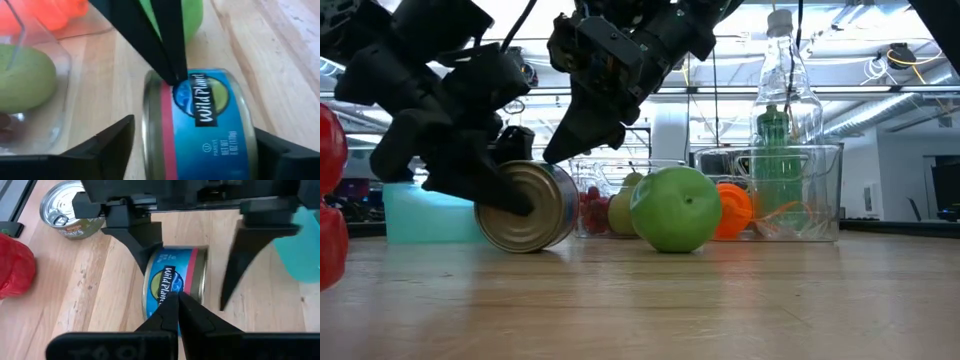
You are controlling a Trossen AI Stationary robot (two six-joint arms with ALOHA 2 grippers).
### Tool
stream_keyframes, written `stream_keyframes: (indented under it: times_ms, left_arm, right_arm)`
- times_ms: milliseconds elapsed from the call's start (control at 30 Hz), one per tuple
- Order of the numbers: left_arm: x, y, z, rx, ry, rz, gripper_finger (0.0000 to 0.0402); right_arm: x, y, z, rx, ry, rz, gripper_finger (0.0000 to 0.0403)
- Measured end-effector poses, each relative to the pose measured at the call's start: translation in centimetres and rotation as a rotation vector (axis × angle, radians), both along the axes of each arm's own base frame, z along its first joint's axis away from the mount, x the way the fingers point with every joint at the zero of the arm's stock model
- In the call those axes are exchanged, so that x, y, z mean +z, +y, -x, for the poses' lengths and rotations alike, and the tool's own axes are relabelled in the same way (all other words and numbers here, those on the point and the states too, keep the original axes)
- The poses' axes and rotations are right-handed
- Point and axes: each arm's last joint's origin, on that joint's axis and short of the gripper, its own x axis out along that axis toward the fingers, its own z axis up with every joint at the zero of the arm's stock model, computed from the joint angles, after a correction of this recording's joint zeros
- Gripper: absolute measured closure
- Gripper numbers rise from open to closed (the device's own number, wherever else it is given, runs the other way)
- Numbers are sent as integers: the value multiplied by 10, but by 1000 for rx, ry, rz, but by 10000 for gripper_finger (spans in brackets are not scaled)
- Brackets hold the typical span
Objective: Pick & Place Food Item
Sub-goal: Stack the blue tuna can on top of the blue tuna can in the green bin
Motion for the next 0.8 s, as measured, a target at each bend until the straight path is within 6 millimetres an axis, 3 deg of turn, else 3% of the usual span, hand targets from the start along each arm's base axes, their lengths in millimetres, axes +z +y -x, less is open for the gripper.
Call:
stream_keyframes:
  times_ms: [200,433,667,800]
  left_arm:
    - [0,0,0,-12,10,57,227]
    - [5,-5,3,-31,8,79,226]
    - [36,-7,22,15,-55,54,226]
    - [66,-6,39,102,-74,-44,226]
  right_arm:
    - [0,0,0,3,1,1,403]
    - [10,5,3,44,-34,32,403]
    - [67,24,26,95,-146,43,403]
    - [115,44,55,101,-256,112,403]
